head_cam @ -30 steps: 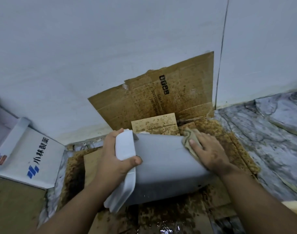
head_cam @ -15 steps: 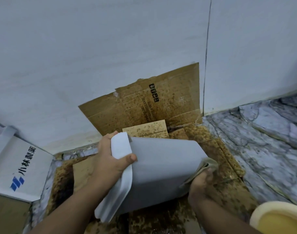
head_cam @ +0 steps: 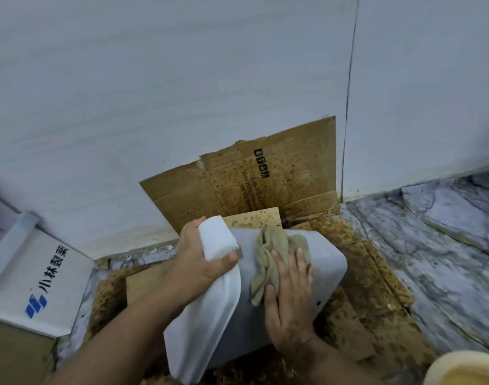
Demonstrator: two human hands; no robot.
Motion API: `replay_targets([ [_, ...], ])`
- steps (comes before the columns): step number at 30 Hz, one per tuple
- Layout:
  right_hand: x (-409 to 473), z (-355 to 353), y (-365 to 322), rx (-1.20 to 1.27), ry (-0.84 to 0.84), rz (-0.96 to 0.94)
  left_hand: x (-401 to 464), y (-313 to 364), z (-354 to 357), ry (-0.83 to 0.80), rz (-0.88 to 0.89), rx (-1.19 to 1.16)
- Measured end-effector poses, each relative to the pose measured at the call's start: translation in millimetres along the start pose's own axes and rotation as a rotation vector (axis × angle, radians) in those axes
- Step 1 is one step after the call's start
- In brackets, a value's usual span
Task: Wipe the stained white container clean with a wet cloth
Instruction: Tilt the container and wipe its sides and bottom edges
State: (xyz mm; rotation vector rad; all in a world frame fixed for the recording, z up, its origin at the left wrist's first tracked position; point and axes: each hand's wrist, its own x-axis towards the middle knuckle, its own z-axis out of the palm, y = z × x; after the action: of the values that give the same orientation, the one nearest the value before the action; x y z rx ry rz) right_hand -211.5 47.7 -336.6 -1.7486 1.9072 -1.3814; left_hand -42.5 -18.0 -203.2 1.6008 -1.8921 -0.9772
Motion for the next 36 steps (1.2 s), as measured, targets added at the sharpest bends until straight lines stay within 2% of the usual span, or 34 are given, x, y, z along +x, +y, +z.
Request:
replay_targets([
  [1, 8, -2, -3, 0.007, -0.041, -0.104, 2, -1, -8, -0.070, 0.012, 0.034],
  [3, 25, -13, 0, 0.024, -0.122, -0.155, 6, -4, -27, -0.234, 0.052, 0.100],
  [5, 37, -18, 15, 0.042, -0.148, -0.079, 7, -7, -42, -0.358, 0.097, 0.137],
  [6, 42, -20, 22, 0.078, -0.131, 0.006, 7, -9, -44, -0.369, 0.129, 0.166],
  [10, 55, -39, 9, 0.435, -0.071, 0.287, -2, -9, -23, -0.236, 0.191, 0.261],
  [13, 56, -62, -26, 0.655, 0.133, 0.443, -5, -2, -7, -0.155, 0.225, 0.318],
  [15, 50, -67, -40, 0.733, 0.192, 0.501, -3, 3, -3, -0.107, 0.237, 0.387],
  [17, 43, -68, -54, 0.691, 0.180, 0.430, 1, 5, 0, -0.071, 0.247, 0.463],
  [19, 29, -64, -60, 0.606, 0.152, 0.223, 3, 6, 0, -0.069, 0.238, 0.461],
  [21, 16, -60, -59, 0.412, 0.174, 0.045, 4, 7, 1, -0.108, 0.224, 0.322],
  [23, 8, -61, -58, 0.236, 0.217, -0.046, 1, 8, 5, -0.131, 0.237, 0.187],
  [27, 16, -79, -50, 0.084, 0.076, -0.130, -3, 5, 14, -0.119, 0.262, 0.133],
  [31, 29, -97, -46, 0.007, -0.062, -0.132, -1, -1, 8, -0.181, 0.242, 0.094],
  [36, 20, -105, -49, 0.175, -0.023, -0.108, -6, 2, 18, -0.172, 0.230, 0.110],
])
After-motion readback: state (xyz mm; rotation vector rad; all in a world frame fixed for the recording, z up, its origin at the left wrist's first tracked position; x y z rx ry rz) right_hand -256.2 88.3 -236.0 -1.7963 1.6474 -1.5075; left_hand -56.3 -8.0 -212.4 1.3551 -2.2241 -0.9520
